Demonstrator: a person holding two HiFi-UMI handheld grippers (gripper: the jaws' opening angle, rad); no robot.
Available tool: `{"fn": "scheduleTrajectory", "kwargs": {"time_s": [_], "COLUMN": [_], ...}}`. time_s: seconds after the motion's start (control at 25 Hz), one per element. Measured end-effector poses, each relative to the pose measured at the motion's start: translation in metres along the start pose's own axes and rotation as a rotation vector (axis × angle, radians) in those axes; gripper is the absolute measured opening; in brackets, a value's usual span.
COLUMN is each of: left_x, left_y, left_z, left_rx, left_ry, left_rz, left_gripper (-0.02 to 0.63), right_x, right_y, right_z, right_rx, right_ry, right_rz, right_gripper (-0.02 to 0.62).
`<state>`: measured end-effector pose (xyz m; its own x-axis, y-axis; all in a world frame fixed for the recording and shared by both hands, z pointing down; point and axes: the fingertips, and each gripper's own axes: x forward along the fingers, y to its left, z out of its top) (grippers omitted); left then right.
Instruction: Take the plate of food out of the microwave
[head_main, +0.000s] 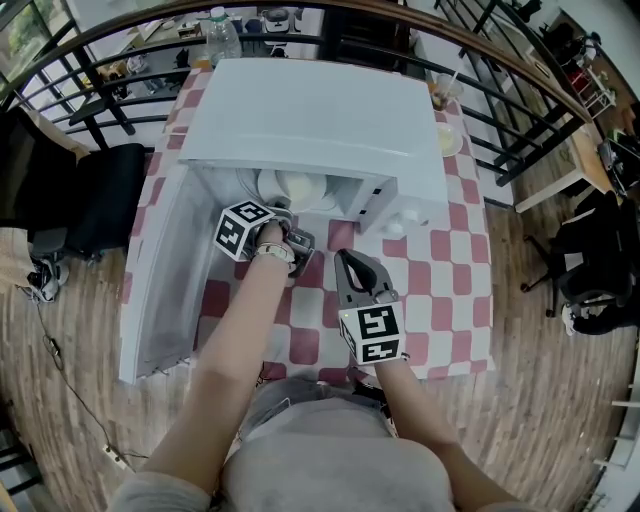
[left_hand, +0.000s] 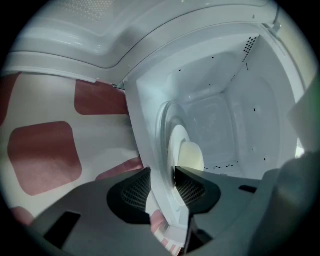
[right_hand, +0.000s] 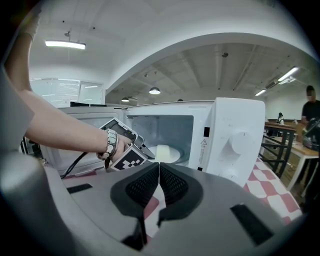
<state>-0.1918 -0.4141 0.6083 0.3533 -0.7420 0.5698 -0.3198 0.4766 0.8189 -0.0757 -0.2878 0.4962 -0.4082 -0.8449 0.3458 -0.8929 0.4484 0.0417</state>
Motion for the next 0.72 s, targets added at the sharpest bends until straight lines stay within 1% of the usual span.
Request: {"fn": "scheduleTrajectory", "kwargs": {"time_s": [0.32, 0.72], "left_x": [-0.0046, -0.0073], "left_y": [-0.0002, -0.0021], "left_z": [0.0005, 0.0002], "left_rx": [-0.063, -0.066], "left_ry": [0.02, 0.055], "left_rz": [-0.013, -0.03], "left_gripper": [0.123, 0.097], "right_x": [0.0029, 0.0065], "right_y": [0.0019, 0.008], "right_z": [0.0004, -0.002], "right_rx": [0.001, 0.0], "right_ry": [0.0, 0.007], "right_rz": [-0.003, -0.001], "right_gripper": [0.026, 0.026]}}
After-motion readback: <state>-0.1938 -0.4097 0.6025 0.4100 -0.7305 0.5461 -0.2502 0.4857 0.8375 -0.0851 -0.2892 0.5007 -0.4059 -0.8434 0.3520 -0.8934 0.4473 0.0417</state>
